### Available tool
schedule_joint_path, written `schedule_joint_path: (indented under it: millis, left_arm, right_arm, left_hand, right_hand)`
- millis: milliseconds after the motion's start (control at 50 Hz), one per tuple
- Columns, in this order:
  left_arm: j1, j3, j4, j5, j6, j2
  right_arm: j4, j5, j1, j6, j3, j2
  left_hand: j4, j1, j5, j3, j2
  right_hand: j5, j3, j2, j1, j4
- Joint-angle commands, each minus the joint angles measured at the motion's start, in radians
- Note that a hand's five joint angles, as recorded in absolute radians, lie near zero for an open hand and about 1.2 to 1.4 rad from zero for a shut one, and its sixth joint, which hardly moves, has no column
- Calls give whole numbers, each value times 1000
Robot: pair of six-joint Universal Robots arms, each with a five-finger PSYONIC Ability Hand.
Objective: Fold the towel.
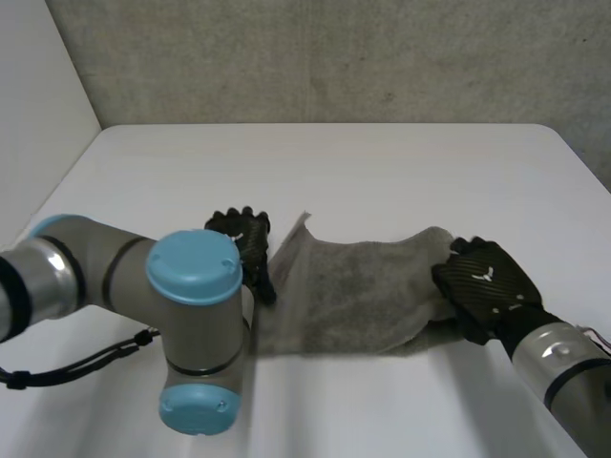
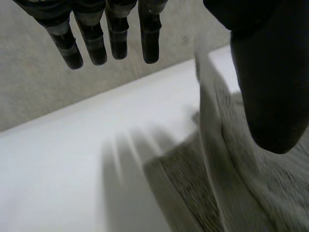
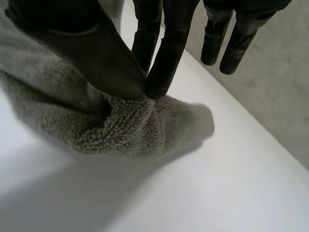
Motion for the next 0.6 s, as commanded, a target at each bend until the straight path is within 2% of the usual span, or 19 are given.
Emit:
schedule_joint_path:
  millis: [20, 260, 320, 380, 420, 480, 520, 600]
  left_arm:
    - [98, -16, -4, 1, 11, 43]
    - [128, -73, -8, 3, -1, 46]
    - [143, -95, -8, 5, -5, 91]
    - [172, -124, -5, 11, -5, 146]
    - [185, -136, -2, 15, -7, 169]
    - [206, -153, -1, 15, -7, 215]
    - [243, -177, 2, 17, -8, 259]
    - [289, -202, 2, 18, -18, 302]
  right_arm:
    - [44, 39, 81, -31, -50, 8]
    - [39, 30, 98, -36, -104, 2]
    - [38, 28, 120, -33, -132, 7]
    - [33, 24, 189, -42, -204, 33]
    - [41, 19, 271, -69, -289, 108]
    - [44, 16, 316, -85, -337, 148]
    - [43, 1, 395, -103, -424, 233]
    - [50, -11, 460, -105, -514, 327]
  left_hand:
    - [-54, -84, -31, -48, -57]
    - [-54, -84, -31, -48, -57]
    - [-54, -84, -31, -48, -57]
    - [-54, -84, -31, -48, -57]
    - [-54, -84, -31, -48, -57]
    - [-54, -84, -31, -48, -57]
    - [-54, -87, -34, -48, -60]
    - [-54, -87, -34, -48, -60]
  right_hand:
    - [63, -47, 73, 98, -76]
    - [63, -47, 73, 98, -76]
    - [63, -47, 73, 98, -76]
    - [63, -47, 73, 98, -76]
    - [63, -47, 73, 98, -76]
    - [63, -47, 73, 98, -76]
    - [63, -47, 73, 98, -76]
    - [63, -47, 73, 98, -76]
